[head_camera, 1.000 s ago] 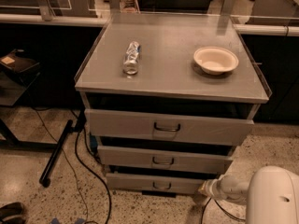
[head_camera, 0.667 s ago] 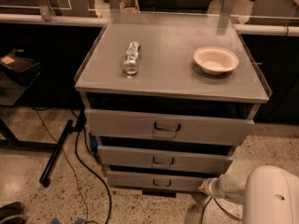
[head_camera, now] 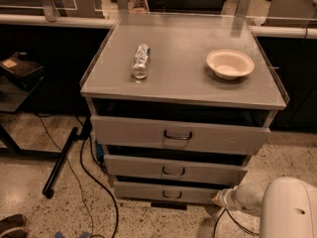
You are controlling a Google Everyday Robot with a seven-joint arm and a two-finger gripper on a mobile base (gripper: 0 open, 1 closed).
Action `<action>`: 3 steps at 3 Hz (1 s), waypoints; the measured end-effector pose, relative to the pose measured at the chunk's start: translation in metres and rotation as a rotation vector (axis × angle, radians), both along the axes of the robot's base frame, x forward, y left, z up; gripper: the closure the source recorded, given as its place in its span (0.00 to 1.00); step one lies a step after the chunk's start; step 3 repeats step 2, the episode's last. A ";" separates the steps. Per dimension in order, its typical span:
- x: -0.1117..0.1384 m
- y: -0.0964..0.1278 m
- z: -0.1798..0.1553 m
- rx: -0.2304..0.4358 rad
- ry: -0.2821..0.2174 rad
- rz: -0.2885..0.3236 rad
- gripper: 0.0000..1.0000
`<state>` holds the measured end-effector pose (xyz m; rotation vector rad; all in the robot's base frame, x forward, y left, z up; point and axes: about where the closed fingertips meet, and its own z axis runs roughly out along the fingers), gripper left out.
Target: Close bottom drawer
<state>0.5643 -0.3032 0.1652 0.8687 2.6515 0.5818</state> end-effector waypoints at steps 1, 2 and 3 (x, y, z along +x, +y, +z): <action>-0.047 -0.045 0.022 0.013 0.098 -0.002 1.00; -0.111 -0.105 0.054 0.026 0.182 -0.050 1.00; -0.111 -0.105 0.054 0.026 0.182 -0.050 1.00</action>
Offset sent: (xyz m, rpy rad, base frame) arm -0.2005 -0.1930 0.1007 0.0361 0.2801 -0.1372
